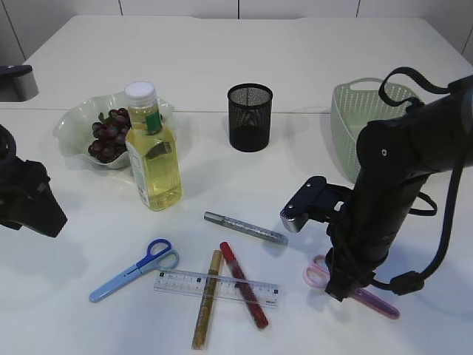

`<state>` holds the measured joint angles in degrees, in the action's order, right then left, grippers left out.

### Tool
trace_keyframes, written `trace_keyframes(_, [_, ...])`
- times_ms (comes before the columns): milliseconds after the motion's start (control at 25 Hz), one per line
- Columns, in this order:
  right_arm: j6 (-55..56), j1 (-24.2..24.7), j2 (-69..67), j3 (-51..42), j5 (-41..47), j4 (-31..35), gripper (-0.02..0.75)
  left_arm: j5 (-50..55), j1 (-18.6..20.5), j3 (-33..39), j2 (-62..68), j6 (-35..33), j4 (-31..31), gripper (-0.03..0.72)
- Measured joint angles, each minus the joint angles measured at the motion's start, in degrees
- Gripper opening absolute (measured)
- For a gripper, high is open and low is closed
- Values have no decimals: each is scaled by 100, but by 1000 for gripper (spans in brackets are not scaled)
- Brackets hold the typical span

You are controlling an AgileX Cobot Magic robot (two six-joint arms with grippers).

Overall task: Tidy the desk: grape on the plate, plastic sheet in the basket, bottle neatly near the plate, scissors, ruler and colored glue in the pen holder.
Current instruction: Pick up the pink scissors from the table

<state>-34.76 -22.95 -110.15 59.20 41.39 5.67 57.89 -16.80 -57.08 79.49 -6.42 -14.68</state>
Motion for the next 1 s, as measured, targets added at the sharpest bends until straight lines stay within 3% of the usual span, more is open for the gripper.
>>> trace_keyframes(1000, [-13,14,761,2,305,109,205,-60,0,0,0,0,0,415])
